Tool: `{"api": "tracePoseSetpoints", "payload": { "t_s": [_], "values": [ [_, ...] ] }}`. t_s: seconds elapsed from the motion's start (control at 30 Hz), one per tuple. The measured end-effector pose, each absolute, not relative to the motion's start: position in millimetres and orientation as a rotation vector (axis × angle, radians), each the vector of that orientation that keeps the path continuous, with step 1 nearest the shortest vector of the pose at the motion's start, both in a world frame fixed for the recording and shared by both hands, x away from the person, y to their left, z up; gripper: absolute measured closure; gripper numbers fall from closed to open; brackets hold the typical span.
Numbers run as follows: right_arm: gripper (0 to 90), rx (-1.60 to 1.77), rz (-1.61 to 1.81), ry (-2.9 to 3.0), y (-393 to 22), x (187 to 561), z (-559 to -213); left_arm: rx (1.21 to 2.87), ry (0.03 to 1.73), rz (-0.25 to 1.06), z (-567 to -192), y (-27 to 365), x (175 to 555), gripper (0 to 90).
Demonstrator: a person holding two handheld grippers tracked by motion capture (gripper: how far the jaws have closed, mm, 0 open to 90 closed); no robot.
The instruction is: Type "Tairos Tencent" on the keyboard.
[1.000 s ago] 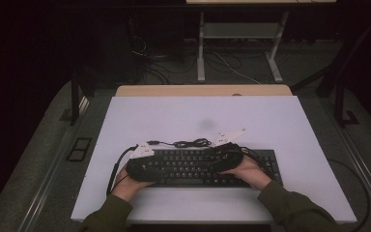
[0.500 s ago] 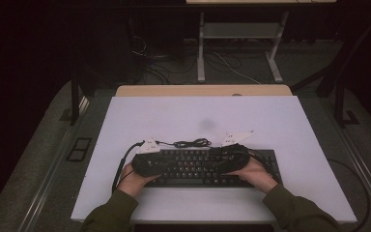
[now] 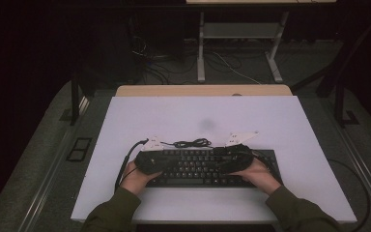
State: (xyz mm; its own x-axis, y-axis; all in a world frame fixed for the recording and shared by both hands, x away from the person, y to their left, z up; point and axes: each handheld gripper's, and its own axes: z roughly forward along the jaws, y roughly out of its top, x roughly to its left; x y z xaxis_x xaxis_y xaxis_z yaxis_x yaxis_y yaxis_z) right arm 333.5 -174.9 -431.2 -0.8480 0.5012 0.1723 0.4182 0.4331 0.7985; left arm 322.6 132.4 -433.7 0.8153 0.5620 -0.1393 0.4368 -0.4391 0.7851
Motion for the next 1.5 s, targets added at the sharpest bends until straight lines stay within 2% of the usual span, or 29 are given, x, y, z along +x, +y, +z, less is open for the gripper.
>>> {"api": "tracePoseSetpoints", "payload": {
  "t_s": [0.67,1.5],
  "values": [
    [32.0,0.832,1.394,2.578,-175.4,333.7,-431.2,2.146,0.746,0.163,-438.5,130.8,325.1,88.8],
    [32.0,0.832,1.394,2.577,-175.7,333.7,-430.9,2.121,0.758,0.170,-434.6,132.0,324.3,88.8]
  ]
}}
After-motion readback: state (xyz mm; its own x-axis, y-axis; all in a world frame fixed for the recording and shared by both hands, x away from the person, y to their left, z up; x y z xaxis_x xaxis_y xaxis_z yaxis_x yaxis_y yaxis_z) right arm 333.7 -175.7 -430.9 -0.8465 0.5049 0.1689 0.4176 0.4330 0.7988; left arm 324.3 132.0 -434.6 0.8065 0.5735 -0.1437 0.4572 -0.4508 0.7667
